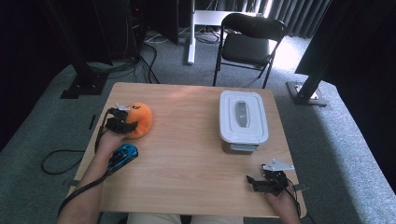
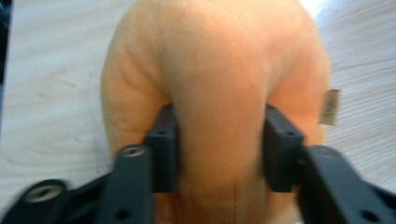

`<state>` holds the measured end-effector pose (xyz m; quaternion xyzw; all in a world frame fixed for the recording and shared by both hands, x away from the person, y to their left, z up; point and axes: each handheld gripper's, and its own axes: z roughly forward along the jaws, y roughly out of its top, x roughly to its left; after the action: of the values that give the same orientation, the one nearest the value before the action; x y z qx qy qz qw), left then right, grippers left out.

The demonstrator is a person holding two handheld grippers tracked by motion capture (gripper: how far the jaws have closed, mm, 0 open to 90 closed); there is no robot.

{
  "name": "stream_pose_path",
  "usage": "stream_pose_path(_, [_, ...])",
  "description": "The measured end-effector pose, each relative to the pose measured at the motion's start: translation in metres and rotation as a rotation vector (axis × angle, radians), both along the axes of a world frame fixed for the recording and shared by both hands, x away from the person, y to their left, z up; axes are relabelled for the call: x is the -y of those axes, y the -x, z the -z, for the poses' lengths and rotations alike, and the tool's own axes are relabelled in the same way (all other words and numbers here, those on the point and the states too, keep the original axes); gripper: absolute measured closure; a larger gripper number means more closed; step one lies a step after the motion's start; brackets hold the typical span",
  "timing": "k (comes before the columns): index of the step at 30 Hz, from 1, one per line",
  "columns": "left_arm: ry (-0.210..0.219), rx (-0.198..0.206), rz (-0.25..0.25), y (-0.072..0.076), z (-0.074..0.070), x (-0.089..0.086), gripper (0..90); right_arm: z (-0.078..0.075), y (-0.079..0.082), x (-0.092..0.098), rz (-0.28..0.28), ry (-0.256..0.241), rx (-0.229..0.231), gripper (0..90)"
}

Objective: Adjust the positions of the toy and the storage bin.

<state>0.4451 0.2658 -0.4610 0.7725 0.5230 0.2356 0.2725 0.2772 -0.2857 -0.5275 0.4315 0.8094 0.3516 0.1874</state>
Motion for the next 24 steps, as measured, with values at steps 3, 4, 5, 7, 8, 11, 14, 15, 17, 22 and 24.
stream_pose_path(3, [-0.005,0.021,0.024,0.001,-0.008,0.001,70.3,0.0,0.0,0.0,0.001,0.0,0.0,16.4])
stream_pose_path(4, [-0.013,0.026,0.04,0.001,-0.01,0.001,70.7,0.0,0.0,0.0,0.003,-0.001,0.0,16.4])
stream_pose_path(5, [-0.01,0.033,0.051,0.001,-0.012,0.002,71.5,0.0,0.0,0.0,0.004,-0.001,-0.001,16.3])
stream_pose_path(7, [-0.003,0.037,0.071,0.001,-0.015,0.004,72.1,0.0,0.0,0.0,0.004,-0.001,-0.001,16.4])
stream_pose_path(8, [0.0,0.043,0.081,0.001,-0.017,0.005,72.0,0.0,0.0,0.0,0.006,-0.001,-0.001,16.4])
stream_pose_path(11, [0.004,0.059,0.106,-0.001,-0.02,0.008,72.1,0.0,0.0,0.0,0.006,-0.001,-0.001,16.4])
stream_pose_path(14, [0.009,0.076,0.132,-0.004,-0.024,0.011,72.7,0.0,0.0,0.0,0.007,-0.001,-0.001,16.4])
stream_pose_path(15, [0.015,0.082,0.142,-0.005,-0.026,0.012,72.7,0.0,0.0,0.0,0.007,-0.001,-0.001,16.4])
stream_pose_path(17, [0.019,0.094,0.157,-0.008,-0.028,0.014,72.8,0.0,0.0,0.0,0.007,-0.001,-0.001,16.4])
stream_pose_path(22, [-0.006,0.087,0.184,-0.019,-0.035,0.022,72.9,0.0,0.0,0.0,0.007,-0.001,-0.001,16.4])
stream_pose_path(24, [-0.001,0.091,0.2,-0.021,-0.036,0.023,72.9,0.0,0.0,0.0,0.007,-0.001,-0.001,16.4])
